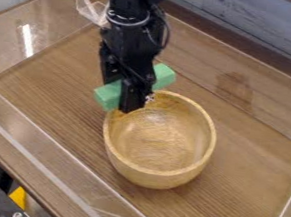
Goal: Remove the green block from inside the brown bowl and put it on the table
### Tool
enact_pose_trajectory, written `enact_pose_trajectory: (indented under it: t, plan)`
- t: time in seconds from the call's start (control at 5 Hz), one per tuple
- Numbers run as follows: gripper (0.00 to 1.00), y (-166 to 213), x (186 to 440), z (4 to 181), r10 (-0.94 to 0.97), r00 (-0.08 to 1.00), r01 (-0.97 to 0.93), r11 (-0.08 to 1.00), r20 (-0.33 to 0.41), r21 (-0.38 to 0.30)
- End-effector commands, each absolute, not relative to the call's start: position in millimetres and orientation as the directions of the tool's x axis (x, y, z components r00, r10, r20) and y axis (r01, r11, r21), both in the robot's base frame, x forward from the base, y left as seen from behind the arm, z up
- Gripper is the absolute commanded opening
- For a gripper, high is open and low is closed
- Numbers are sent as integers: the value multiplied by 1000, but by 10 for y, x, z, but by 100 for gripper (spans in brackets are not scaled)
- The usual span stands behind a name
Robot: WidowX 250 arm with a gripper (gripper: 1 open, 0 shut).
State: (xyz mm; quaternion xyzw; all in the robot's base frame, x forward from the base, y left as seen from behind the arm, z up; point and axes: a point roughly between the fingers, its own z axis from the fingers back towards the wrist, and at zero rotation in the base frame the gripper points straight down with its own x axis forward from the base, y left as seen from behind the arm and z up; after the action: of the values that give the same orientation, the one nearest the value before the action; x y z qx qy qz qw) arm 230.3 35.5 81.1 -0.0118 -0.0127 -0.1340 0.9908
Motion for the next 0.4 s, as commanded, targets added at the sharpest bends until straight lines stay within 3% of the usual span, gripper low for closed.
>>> enact_pose_trajectory:
  t: [0.0, 0.2]
  plan:
    - [0, 396, 2401, 932, -176, 982, 176, 984, 71, 2]
    - [0, 395, 2391, 944, -97, 993, 97, 995, 69, 2]
